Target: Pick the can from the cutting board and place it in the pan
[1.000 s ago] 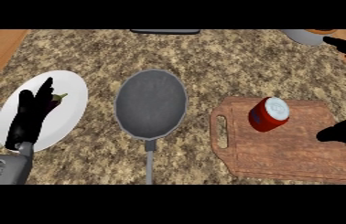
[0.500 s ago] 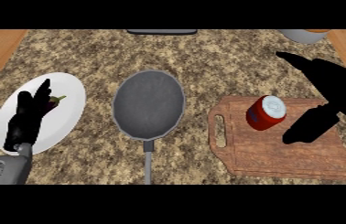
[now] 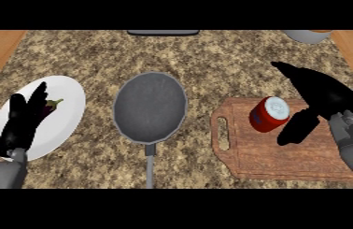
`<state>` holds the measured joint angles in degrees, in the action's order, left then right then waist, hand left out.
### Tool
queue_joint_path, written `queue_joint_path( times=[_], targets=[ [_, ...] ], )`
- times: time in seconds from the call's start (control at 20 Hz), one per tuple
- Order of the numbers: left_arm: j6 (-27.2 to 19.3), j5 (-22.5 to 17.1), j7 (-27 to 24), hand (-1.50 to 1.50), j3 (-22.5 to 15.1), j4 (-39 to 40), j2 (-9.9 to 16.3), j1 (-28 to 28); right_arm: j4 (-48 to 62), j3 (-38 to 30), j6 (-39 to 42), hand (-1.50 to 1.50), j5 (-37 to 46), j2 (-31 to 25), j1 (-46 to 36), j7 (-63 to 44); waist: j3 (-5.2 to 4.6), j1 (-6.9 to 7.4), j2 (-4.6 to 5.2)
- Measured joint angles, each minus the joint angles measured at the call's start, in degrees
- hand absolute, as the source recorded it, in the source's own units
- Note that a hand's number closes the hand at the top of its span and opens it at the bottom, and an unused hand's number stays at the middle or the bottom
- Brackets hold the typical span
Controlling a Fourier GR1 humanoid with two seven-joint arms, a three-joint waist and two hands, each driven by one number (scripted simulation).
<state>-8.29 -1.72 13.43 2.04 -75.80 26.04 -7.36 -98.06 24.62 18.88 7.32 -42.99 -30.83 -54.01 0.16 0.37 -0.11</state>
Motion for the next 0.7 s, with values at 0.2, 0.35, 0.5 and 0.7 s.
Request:
queue_joint_path(
  times=[0.2, 0.35, 0.5, 0.7],
  targets=[
    [0.2, 0.8, 1.0, 0.00, 0.5, -0.8, -0.7, 0.1, 0.5, -0.7, 2.0, -1.50, 2.1, 2.1, 0.9, 0.4, -0.03, -0.12, 0.01],
    [1.2, 0.9, 0.0, 0.00, 1.7, -0.2, -0.7, 0.3, 0.5, -1.4, 3.0, -1.50, 4.0, 3.7, 2.4, 1.0, -0.03, -0.21, -0.01],
    [0.9, 1.9, -1.1, 0.00, 2.1, 1.1, -1.7, -0.3, 1.4, -2.0, 3.8, -1.50, 6.2, 5.6, 3.3, 2.0, 0.06, -0.26, -0.05],
    [1.9, 2.2, 0.6, 0.00, 2.8, -0.8, -1.7, 0.4, 2.9, -2.9, 4.9, -1.50, 9.3, 7.9, 4.3, 3.2, 0.01, -0.17, -0.03]
  ],
)
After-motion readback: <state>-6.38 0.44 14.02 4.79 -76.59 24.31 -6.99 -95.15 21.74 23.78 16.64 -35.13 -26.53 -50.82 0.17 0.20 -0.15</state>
